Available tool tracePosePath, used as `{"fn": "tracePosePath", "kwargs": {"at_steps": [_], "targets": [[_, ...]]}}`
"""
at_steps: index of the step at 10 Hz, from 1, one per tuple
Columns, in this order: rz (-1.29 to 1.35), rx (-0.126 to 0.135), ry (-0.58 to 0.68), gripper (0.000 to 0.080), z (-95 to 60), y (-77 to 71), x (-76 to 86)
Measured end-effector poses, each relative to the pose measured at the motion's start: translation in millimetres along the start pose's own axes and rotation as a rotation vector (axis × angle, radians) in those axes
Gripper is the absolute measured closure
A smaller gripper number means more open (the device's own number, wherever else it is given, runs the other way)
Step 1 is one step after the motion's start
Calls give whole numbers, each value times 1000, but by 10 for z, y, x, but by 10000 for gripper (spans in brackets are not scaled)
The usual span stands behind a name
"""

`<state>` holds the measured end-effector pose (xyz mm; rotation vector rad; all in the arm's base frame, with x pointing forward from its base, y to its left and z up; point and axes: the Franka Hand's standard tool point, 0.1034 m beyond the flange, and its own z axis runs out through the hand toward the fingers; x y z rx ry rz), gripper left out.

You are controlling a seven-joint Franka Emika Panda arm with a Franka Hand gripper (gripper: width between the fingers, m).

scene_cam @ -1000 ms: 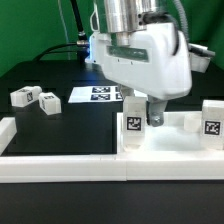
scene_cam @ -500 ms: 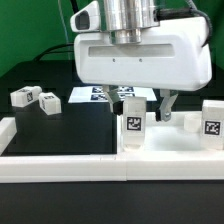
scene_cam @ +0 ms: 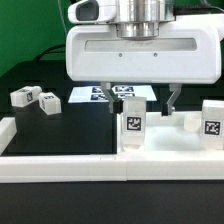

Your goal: Assemble square table

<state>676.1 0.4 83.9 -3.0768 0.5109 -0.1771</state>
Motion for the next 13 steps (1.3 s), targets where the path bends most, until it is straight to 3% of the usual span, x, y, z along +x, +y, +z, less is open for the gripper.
{"fn": "tracePosePath", "kwargs": {"at_steps": [1,2,5,9,13], "targets": [[72,4,-1,349,3,-4,-3],[150,-1,-1,495,3,26,4],[461,2,2,495,9,74,18],[1146,47,-54,495,19,180,13],[1369,55,-81,495,24,224,15]]}}
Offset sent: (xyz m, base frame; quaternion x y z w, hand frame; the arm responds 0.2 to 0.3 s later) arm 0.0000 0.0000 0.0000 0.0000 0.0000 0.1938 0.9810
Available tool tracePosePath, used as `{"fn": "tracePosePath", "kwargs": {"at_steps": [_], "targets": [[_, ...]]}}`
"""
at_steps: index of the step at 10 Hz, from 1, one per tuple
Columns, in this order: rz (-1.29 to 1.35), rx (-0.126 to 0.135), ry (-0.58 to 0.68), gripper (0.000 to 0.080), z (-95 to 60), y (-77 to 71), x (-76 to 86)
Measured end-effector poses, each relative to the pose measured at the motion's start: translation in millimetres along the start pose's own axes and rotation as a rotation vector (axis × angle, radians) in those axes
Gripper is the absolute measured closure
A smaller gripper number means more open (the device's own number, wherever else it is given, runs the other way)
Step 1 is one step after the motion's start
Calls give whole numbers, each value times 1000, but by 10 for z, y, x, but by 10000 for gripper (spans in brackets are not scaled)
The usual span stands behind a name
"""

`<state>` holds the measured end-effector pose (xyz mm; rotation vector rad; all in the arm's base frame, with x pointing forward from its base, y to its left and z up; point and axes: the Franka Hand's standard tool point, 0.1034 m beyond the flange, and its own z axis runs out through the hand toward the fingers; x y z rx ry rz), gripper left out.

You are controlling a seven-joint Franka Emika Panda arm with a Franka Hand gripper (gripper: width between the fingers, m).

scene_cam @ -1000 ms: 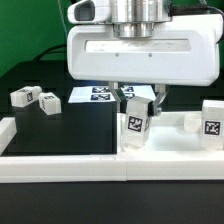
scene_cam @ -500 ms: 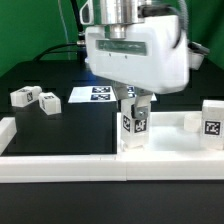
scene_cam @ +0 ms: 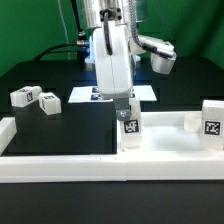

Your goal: Assemble square table

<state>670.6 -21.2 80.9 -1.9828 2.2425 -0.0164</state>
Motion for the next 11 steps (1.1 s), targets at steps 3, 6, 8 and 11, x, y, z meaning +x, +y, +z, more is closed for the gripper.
{"fn": "tracePosePath", "kwargs": {"at_steps": [3,6,8,11], "targets": [[-465,-32,75,223,25,34,-148],[-679,-42,76,154,24,34,-132],[-830,-48,73,150,24,33,-128],[-1194,-40,134,150,202,131,-118]]}}
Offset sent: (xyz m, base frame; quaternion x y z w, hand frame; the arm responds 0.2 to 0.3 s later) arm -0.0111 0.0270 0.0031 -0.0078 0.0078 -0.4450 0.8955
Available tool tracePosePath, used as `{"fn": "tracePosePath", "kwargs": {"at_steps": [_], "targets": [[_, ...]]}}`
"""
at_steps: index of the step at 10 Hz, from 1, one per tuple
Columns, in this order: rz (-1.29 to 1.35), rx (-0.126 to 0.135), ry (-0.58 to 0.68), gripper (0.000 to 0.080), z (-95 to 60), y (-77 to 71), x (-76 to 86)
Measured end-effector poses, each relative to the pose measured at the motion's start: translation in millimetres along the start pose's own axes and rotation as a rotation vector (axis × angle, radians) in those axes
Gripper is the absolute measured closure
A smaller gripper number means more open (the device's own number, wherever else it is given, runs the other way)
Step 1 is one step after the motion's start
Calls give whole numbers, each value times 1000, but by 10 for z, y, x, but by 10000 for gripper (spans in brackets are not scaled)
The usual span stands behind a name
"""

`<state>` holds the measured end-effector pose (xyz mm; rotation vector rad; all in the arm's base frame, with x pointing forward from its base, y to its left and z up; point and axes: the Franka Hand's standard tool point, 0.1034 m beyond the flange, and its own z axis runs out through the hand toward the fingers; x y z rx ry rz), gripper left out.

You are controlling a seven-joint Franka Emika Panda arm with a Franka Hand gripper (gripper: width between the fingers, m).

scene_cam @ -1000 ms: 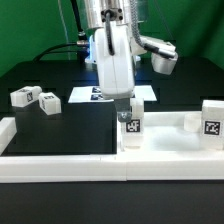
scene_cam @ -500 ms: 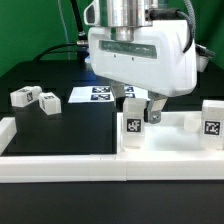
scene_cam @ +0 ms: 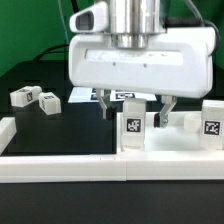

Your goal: Assemble square table

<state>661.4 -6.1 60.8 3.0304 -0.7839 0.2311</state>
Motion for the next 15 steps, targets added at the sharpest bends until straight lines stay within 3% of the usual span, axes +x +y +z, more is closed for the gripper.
{"fn": "tracePosePath", "kwargs": {"at_steps": [1,3,4,6,8,11,13,14,15], "targets": [[19,2,5,150,-14,-5,22],[19,1,5,418,-7,-1,19],[96,3,4,515,-5,-5,15],[208,4,3,516,-4,-4,15],[485,11,-5,515,-5,8,27],[1040,58,-67,515,14,-21,3],[1172,71,-90,515,13,14,21],[1195,71,-91,483,14,-5,10],[1182,71,-91,315,14,-2,12]]}}
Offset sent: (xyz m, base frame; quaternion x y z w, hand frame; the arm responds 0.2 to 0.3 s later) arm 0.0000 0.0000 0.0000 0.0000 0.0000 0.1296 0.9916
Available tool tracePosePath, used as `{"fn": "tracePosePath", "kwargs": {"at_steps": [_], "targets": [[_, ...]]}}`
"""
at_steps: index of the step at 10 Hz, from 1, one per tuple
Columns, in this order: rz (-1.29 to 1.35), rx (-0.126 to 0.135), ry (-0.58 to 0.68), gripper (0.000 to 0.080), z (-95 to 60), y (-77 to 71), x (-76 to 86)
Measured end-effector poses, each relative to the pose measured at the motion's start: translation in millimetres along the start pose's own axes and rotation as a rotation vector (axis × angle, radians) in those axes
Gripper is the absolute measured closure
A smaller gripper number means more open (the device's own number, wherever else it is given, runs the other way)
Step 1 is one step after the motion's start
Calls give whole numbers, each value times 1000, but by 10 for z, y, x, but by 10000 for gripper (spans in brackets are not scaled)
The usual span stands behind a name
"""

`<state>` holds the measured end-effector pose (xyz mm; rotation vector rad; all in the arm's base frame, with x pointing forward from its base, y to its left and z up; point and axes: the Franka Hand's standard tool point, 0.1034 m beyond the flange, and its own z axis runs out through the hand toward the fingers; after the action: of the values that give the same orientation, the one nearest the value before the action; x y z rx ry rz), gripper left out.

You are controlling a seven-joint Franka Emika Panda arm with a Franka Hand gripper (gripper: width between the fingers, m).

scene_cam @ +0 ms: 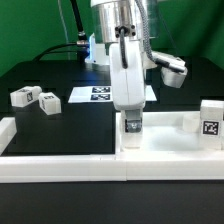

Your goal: Assemble square table

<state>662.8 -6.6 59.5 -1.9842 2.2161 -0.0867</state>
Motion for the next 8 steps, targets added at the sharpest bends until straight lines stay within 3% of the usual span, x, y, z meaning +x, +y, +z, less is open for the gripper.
{"fn": "tracePosePath", "kwargs": {"at_steps": [1,2,3,4,8], "targets": [[-72,2,1,315,-7,-6,2],[-242,6,-2,205,-41,-20,-22],[-385,10,-10,165,-95,-32,-71],[-546,9,-15,165,-135,-26,-112],[-780,7,-7,150,-127,-28,-78]]}}
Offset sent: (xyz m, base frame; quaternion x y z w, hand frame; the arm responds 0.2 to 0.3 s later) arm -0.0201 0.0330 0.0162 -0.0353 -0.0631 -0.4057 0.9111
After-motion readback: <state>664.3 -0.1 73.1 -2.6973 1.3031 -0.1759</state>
